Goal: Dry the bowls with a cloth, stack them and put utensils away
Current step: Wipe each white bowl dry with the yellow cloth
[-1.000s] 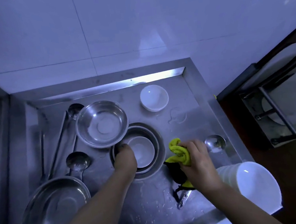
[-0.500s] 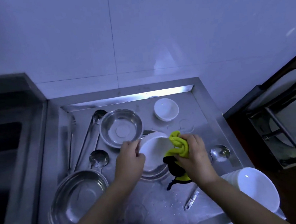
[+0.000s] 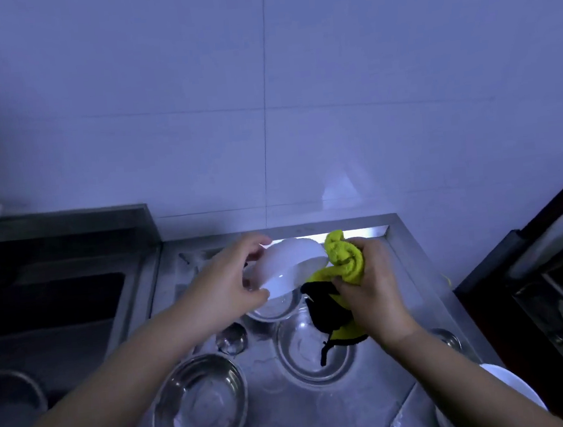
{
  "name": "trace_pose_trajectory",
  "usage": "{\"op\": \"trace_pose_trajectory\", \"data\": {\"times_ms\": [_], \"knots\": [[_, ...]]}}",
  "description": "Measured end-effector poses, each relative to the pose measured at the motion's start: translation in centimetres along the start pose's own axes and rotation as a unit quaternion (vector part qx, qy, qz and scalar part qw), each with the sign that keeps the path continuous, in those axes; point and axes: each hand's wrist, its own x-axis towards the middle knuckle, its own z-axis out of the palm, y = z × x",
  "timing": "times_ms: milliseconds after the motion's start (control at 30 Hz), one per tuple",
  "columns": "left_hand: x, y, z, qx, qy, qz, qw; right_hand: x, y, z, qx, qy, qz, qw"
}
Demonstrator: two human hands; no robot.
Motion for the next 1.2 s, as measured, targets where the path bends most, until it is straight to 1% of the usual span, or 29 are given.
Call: {"op": "trace_pose_trajectory", "data": {"times_ms": [100,167,233,367,433,500,533,567,600,667,700,733,767,800,833,933,1033,1067,1100,1133,1167,1200], "knots": [[-0.3,1.2,-1.4,-0.044,0.036,0.006,0.998,0.0,-0.5,0.7,0.012,-0.015,0.048,0.999],[-0.3,2.2,-1.3,-0.074,0.062,0.002,0.995,-0.1,-2.0,1.5,0.019,-0.008,0.049,0.999],[-0.2,3.3,-0.7,-0.105,0.083,0.003,0.991,-0.7,-4.3,2.4,0.009,-0.003,0.002,1.0],[0.0,5.2,0.4,-0.174,0.113,-0.011,0.978,-1.8,-6.2,3.1,0.005,-0.054,-0.157,0.986],[0.0,6.0,0.3,-0.219,0.111,-0.016,0.969,-2.1,-6.1,2.3,0.024,-0.076,-0.196,0.977],[-0.1,6.9,0.0,-0.251,0.101,-0.013,0.963,-1.8,-5.5,1.0,0.005,-0.084,-0.248,0.965],[-0.2,7.6,-0.2,-0.255,0.091,-0.011,0.963,-1.3,-4.9,0.2,-0.023,-0.075,-0.296,0.952],[-0.1,8.3,-0.3,-0.254,0.075,-0.01,0.964,-0.6,-4.0,-0.6,-0.055,-0.065,-0.359,0.929],[0.0,9.0,-0.5,-0.253,0.052,-0.012,0.966,0.5,-3.0,-1.4,-0.091,-0.059,-0.429,0.897],[0.5,10.4,-0.9,-0.255,0.001,-0.024,0.967,3.5,-1.5,-3.4,-0.159,-0.063,-0.553,0.815],[0.9,10.9,-1.1,-0.255,-0.013,-0.033,0.966,5.1,-1.1,-4.5,-0.191,-0.059,-0.595,0.778],[1.3,11.4,-1.3,-0.253,-0.017,-0.041,0.967,6.4,-0.9,-5.4,-0.219,-0.047,-0.62,0.752],[1.7,11.9,-1.4,-0.25,-0.014,-0.044,0.967,7.4,-0.9,-6.1,-0.239,-0.027,-0.628,0.741],[2.1,12.4,-1.3,-0.252,-0.004,-0.042,0.967,7.9,-0.8,-6.5,-0.249,-0.008,-0.621,0.743],[2.4,12.8,-1.0,-0.259,0.011,-0.038,0.965,8.0,-0.8,-6.6,-0.246,0.006,-0.605,0.757],[3.0,13.8,0.7,-0.292,0.066,-0.033,0.954,6.8,-1.2,-5.9,-0.192,0.036,-0.51,0.837],[3.6,14.2,2.3,-0.312,0.11,-0.036,0.943,4.7,-2.9,-4.4,-0.061,0.055,-0.367,0.927],[3.8,14.4,2.5,-0.305,0.117,-0.034,0.944,4.2,-3.6,-4.1,-0.016,0.054,-0.324,0.944],[3.9,14.7,2.5,-0.295,0.119,-0.032,0.947,4.0,-4.1,-4.1,0.013,0.052,-0.304,0.951],[3.9,15.0,2.3,-0.283,0.113,-0.027,0.952,4.0,-4.1,-4.3,0.018,0.049,-0.312,0.949],[3.8,15.2,2.0,-0.268,0.099,-0.022,0.958,4.3,-3.7,-4.8,0.002,0.045,-0.35,0.936],[3.7,15.3,1.5,-0.255,0.078,-0.019,0.963,4.9,-3.0,-5.4,-0.027,0.036,-0.408,0.912]]}}
